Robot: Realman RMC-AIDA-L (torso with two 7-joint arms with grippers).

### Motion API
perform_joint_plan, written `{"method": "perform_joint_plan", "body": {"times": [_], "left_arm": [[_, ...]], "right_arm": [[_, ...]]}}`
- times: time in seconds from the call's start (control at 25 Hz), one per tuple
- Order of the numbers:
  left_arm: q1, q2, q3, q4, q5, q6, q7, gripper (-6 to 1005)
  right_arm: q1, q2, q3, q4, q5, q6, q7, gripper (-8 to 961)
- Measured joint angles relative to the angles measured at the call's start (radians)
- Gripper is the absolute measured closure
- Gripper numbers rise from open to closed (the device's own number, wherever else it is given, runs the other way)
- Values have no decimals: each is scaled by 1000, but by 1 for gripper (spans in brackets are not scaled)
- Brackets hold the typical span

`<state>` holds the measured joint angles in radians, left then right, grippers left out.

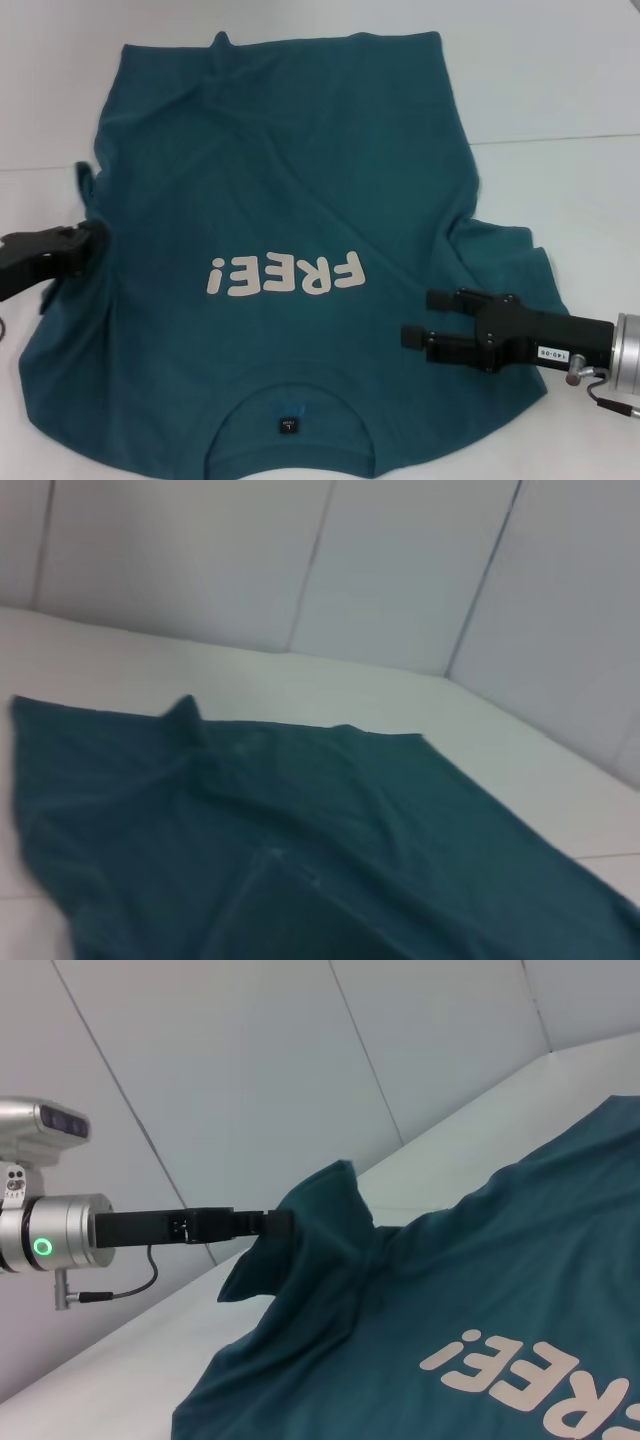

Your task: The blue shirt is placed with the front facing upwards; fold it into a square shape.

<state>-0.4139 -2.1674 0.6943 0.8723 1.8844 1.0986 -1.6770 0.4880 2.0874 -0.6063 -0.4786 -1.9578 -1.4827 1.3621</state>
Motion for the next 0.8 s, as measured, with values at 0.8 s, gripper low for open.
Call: {"method": "perform_joint_plan", "body": {"times": [0.8], "left_arm": [[-62, 1, 111, -80, -5, 22, -75, 981]], "right_arm": [[-8, 0, -15, 2, -1, -1, -8, 70]]}}
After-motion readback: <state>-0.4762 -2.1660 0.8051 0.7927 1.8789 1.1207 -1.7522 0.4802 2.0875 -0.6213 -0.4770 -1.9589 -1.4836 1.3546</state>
